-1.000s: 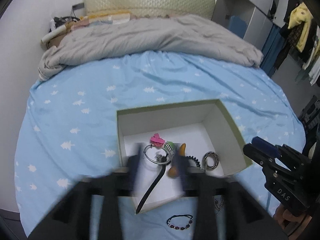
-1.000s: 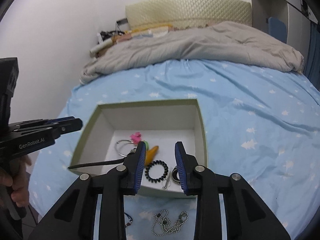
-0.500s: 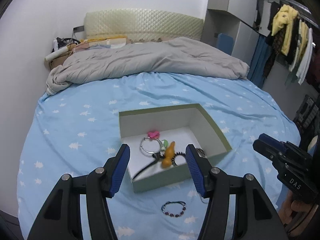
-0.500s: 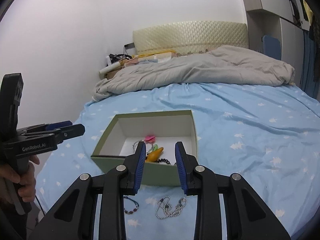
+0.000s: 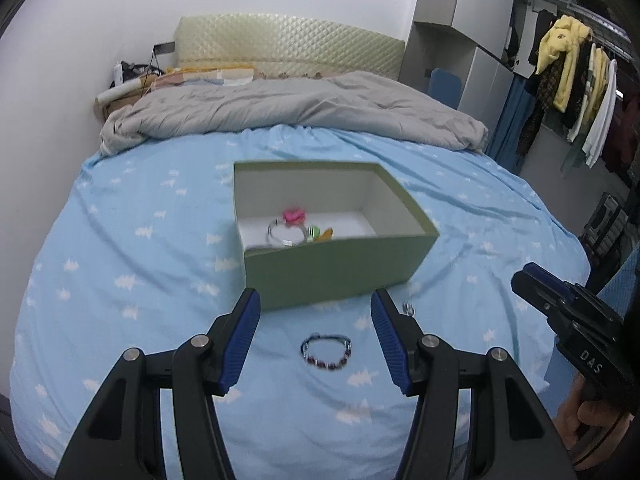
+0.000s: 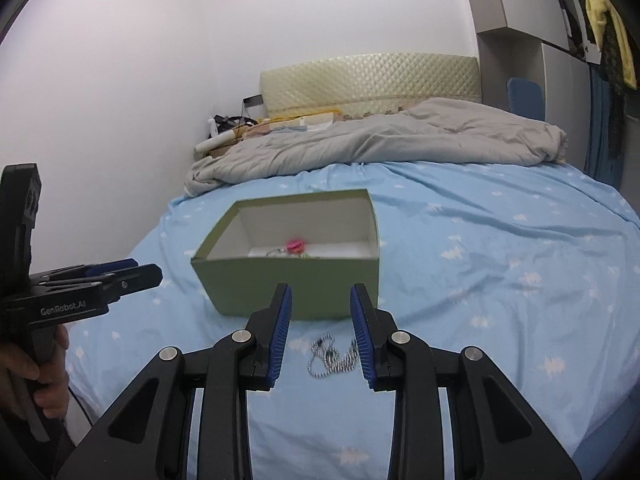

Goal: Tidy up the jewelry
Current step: 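Move both open tools back from the box toward the remaining jewelry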

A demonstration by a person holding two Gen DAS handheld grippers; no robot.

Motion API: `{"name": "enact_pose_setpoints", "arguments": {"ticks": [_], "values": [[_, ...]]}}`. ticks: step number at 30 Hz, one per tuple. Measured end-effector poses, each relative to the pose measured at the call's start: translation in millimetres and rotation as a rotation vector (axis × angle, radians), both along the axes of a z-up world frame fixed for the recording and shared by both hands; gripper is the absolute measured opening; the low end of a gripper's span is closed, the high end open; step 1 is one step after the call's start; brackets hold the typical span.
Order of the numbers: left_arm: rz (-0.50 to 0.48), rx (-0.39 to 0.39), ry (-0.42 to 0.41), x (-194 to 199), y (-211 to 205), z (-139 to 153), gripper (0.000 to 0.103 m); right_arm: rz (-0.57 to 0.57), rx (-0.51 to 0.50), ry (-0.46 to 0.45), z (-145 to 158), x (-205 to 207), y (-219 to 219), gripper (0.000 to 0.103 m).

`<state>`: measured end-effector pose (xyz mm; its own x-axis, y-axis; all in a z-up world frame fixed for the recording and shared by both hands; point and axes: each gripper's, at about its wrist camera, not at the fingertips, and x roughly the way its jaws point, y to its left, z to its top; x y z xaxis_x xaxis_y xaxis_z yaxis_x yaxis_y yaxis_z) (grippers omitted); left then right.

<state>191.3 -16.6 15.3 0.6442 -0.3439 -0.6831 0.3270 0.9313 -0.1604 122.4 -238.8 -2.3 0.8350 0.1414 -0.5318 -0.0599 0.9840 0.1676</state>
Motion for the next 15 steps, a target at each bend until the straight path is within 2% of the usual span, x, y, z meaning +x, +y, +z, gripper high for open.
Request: {"name": "enact_pose_setpoints", "arguments": {"ticks": [7,10,15], "values": [[-0.009,-0.008,0.059,-21,2,-33,0.056,0.014,0.007,0.042,-30,-26,11,0.030],[-0.010,-0.012,0.084,-21,1,-46,0.056,0.008,0.019,0.079,-41,-20,13,0.031],[-0.003,0.018,0.113,-8,-2,-69,0.056,0.000,0.006,0.087,-55,-11,10,0.031]]}}
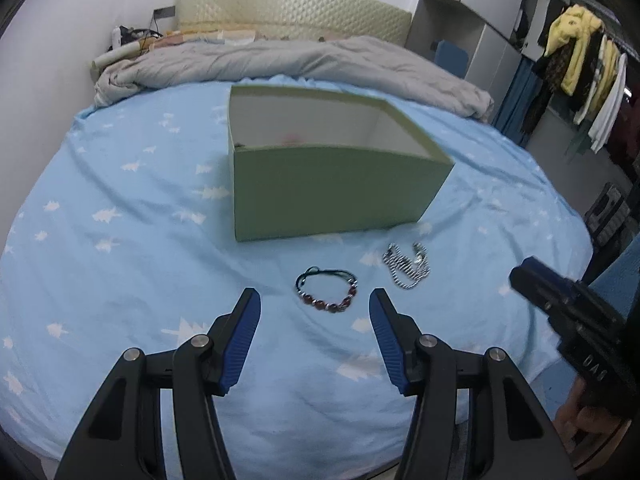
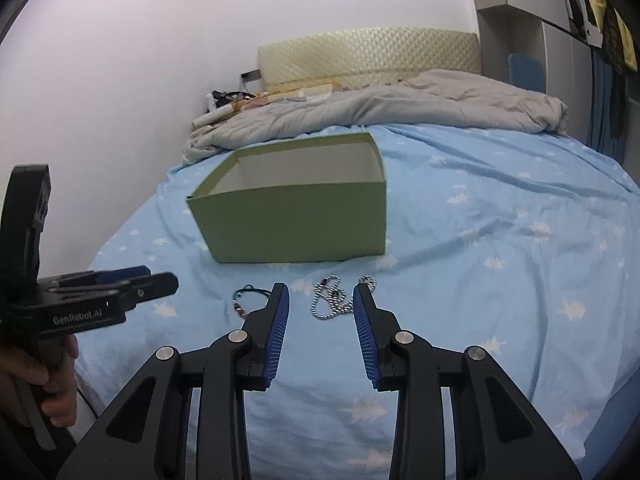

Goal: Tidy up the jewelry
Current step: 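Move both open tools back from the box toward the remaining jewelry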

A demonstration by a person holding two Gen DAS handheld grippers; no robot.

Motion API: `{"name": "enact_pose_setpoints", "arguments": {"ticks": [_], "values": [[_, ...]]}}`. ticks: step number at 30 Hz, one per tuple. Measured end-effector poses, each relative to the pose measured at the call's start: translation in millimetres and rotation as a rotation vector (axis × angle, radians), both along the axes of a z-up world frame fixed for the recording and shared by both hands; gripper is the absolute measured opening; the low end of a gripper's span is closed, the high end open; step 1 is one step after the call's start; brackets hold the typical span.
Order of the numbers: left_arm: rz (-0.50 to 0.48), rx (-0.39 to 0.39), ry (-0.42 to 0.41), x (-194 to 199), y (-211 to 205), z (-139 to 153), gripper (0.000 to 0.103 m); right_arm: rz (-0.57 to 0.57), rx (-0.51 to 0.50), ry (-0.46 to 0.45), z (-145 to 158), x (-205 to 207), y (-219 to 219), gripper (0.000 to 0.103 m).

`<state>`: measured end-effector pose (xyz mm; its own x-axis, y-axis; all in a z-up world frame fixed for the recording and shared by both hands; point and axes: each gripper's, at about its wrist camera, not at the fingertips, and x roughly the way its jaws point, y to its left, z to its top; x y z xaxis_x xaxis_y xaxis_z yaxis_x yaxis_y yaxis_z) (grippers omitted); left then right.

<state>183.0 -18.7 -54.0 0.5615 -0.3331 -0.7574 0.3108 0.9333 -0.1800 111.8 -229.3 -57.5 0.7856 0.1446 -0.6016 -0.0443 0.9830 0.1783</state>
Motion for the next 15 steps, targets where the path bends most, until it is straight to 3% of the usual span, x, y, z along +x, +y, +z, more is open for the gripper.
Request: {"name": "enact_pose_setpoints", "arguments": {"ticks": [3,9,15], "values": [[0.003,0.014,0.010,11,-1,-15,0.058,-0.005,-0.006,0.004,-11,7,-3,0.033],[0.016,0.030,0.066,35,-3,-40,0.059,-0.027,-0.001,0.005,-28,27,-10,0.064],[0.009,0.046,0.097,43,-9,-55,0.066,0.000,0.010,0.038,-48,48,-10,0.067]]}}
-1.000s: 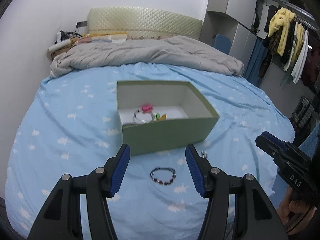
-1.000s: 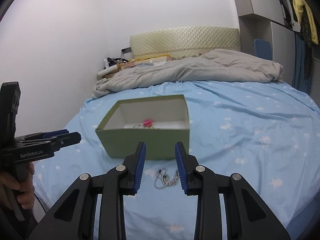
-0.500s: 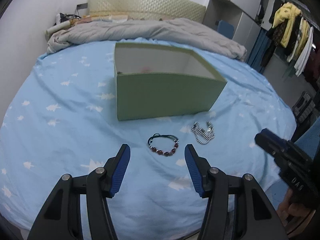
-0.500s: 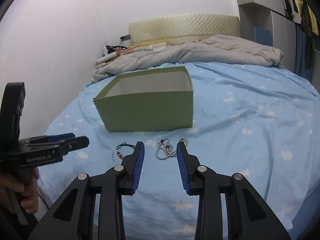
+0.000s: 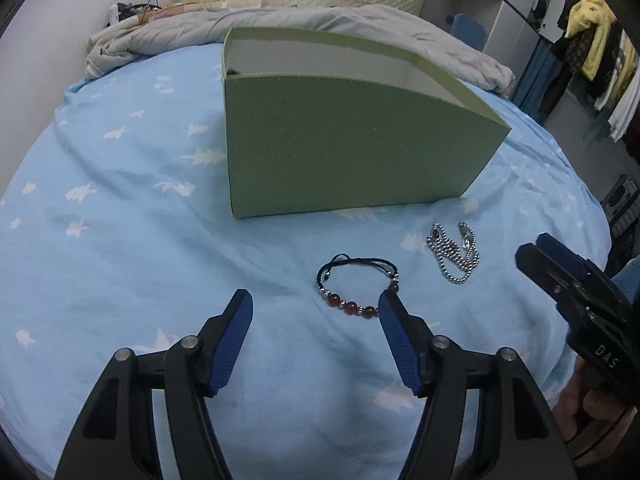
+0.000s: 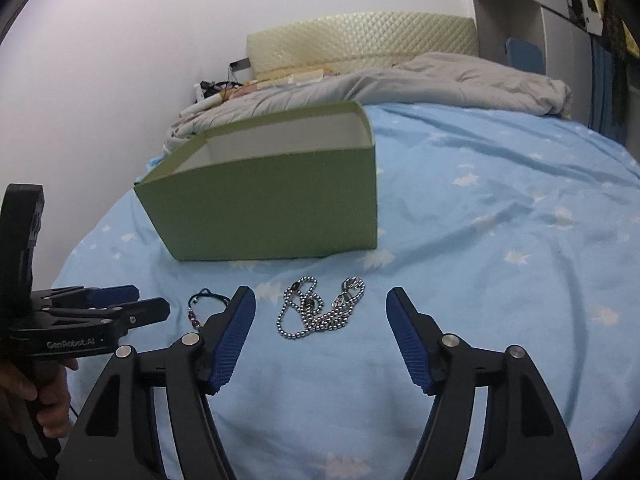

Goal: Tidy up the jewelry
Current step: 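Move both open tools back from the box toward the remaining jewelry, then grasp the red-bead bracelet with the left tool while the right tool grasps the other ball chain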

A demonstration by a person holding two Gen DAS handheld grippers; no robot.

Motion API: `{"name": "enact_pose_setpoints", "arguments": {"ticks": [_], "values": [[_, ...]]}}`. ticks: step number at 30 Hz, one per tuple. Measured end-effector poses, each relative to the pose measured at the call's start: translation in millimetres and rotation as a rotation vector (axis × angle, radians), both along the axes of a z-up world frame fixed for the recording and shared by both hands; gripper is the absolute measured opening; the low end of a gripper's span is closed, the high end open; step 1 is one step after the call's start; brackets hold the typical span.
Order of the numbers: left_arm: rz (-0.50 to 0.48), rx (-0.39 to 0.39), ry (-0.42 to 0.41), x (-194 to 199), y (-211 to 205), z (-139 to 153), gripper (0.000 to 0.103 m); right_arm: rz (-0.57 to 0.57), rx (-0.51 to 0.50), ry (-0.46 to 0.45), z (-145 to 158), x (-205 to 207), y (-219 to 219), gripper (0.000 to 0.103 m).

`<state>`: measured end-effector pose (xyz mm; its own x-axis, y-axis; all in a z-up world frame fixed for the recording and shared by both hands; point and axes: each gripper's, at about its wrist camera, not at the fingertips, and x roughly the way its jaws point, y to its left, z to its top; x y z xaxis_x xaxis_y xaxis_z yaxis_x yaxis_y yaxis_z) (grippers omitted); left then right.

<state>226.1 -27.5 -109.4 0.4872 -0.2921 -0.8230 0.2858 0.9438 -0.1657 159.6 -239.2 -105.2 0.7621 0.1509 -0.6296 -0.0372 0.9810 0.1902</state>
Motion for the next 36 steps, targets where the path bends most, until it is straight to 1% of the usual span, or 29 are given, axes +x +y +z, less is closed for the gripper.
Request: {"name": "enact_pose_setpoints", "arguments": {"ticks": [2,5,9,11,13,16,18,20,23,25,26,28,29,30,31,32,33,34,36], "values": [[0.000,0.001,0.003,3,0,-4,0.066,0.007,0.003,0.015,-7,5,1,0.067],[-0.023,-0.020,-0.007,4,-4,-8,0.065,0.018,-0.003,0.043,-18,14,4,0.066],[-0.047,-0.017,0.001,10,-12,-17,0.062,0.021,-0.027,0.081,-32,26,3,0.066],[-0.066,-0.017,0.007,15,-18,-23,0.059,0.029,-0.031,0.092,-38,29,2,0.066],[-0.070,-0.017,0.021,20,-21,-29,0.046,0.047,-0.034,0.107,-44,34,2,0.064],[-0.083,-0.001,0.029,24,-27,-37,0.044,0.061,-0.050,0.106,-46,38,5,0.064],[-0.091,0.007,0.027,26,-29,-39,0.045,0.072,-0.069,0.113,-49,42,8,0.060],[-0.091,0.008,0.031,29,-29,-41,0.044,0.083,-0.098,0.123,-51,44,14,0.059],[-0.096,0.021,0.023,29,-33,-44,0.043,0.091,-0.115,0.119,-53,46,18,0.049],[-0.096,0.034,0.020,30,-35,-44,0.041,0.098,-0.121,0.115,-54,46,20,0.040],[-0.094,0.036,0.021,31,-36,-44,0.039,0.102,-0.124,0.115,-54,48,21,0.038],[-0.092,0.042,0.022,31,-38,-45,0.036,0.121,-0.134,0.112,-54,48,25,0.028],[-0.094,0.046,0.022,32,-40,-45,0.032,0.127,-0.139,0.112,-54,47,28,0.026],[-0.094,0.047,0.021,33,-43,-46,0.030,0.135,-0.145,0.111,-55,47,31,0.020],[-0.094,0.048,0.020,33,-44,-46,0.023,0.143,-0.147,0.110,-54,47,34,0.014],[-0.091,0.050,0.019,33,-45,-46,0.019,0.146,-0.144,0.110,-55,47,36,0.012],[-0.090,0.050,0.019,33,-45,-45,0.013,0.146,-0.140,0.109,-54,47,37,0.009],[-0.090,0.047,0.018,33,-45,-44,0.003,0.141,-0.139,0.109,-53,47,38,0.009],[-0.087,0.047,0.011,33,-46,-43,0.002,0.135,-0.123,0.108,-51,46,34,0.008]]}}
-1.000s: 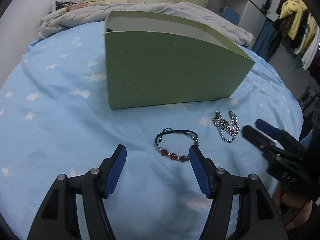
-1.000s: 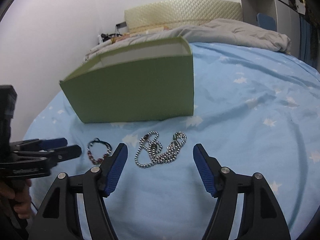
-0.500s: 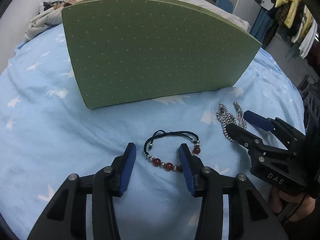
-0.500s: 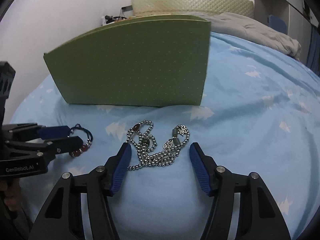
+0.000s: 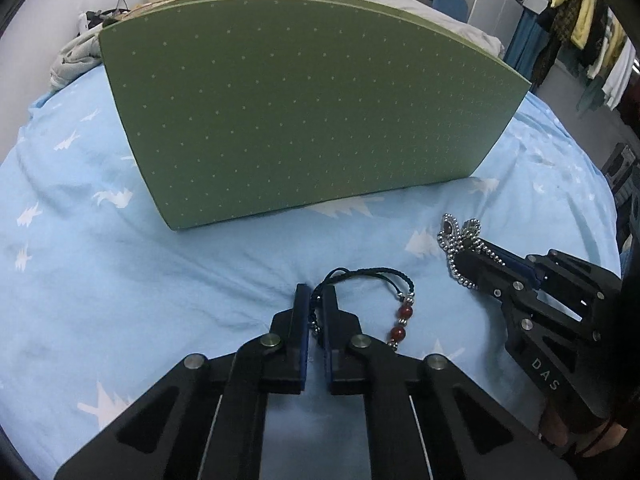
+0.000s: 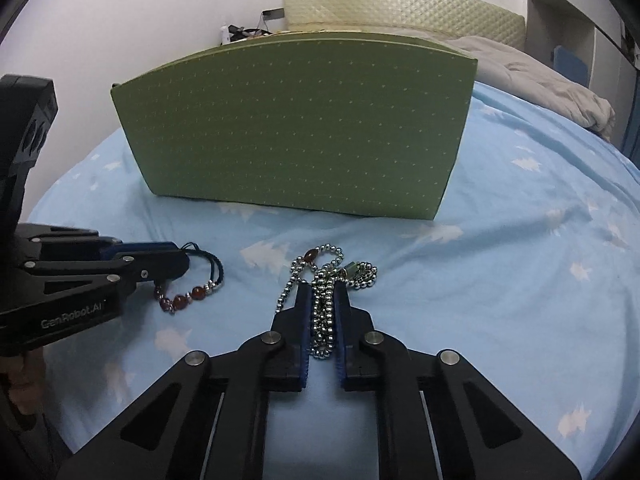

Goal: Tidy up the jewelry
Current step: 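Grasp the red-bead bracelet with the left tool while the right tool grasps the other ball chain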

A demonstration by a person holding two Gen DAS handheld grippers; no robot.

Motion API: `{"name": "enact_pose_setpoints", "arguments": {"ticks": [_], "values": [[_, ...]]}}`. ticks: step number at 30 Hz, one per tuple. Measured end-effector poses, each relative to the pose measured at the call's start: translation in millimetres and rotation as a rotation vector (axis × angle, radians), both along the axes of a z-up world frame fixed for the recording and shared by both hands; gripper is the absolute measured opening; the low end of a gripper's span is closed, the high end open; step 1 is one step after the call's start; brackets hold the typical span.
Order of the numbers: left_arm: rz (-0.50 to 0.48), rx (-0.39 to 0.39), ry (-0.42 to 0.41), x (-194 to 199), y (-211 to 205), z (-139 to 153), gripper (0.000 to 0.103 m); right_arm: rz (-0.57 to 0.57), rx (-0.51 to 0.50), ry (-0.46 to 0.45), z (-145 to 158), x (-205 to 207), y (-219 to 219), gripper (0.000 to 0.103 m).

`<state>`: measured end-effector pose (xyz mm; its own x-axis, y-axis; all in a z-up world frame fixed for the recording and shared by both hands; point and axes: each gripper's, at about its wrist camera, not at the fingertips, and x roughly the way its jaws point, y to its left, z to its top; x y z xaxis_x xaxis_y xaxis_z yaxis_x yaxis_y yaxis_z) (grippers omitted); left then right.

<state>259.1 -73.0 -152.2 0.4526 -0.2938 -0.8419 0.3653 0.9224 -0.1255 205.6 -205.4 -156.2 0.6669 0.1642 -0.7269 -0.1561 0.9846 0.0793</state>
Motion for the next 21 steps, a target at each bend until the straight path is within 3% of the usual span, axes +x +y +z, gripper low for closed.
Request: {"name": "enact_pose_setpoints", "arguments": {"ticks": [6,14,21], "values": [[0.014,-0.029,-0.002,-6,6,12,0.000,-0.019,0.040,0.000,13,-6,-1,0.005],[0.007,-0.095,-0.049,-31,17,59,0.000,-0.040,0.074,-0.044,53,-31,0,0.005],[0.025,-0.100,-0.088,-55,33,94,0.000,-0.043,0.080,-0.072,88,-56,4,0.005]]}}
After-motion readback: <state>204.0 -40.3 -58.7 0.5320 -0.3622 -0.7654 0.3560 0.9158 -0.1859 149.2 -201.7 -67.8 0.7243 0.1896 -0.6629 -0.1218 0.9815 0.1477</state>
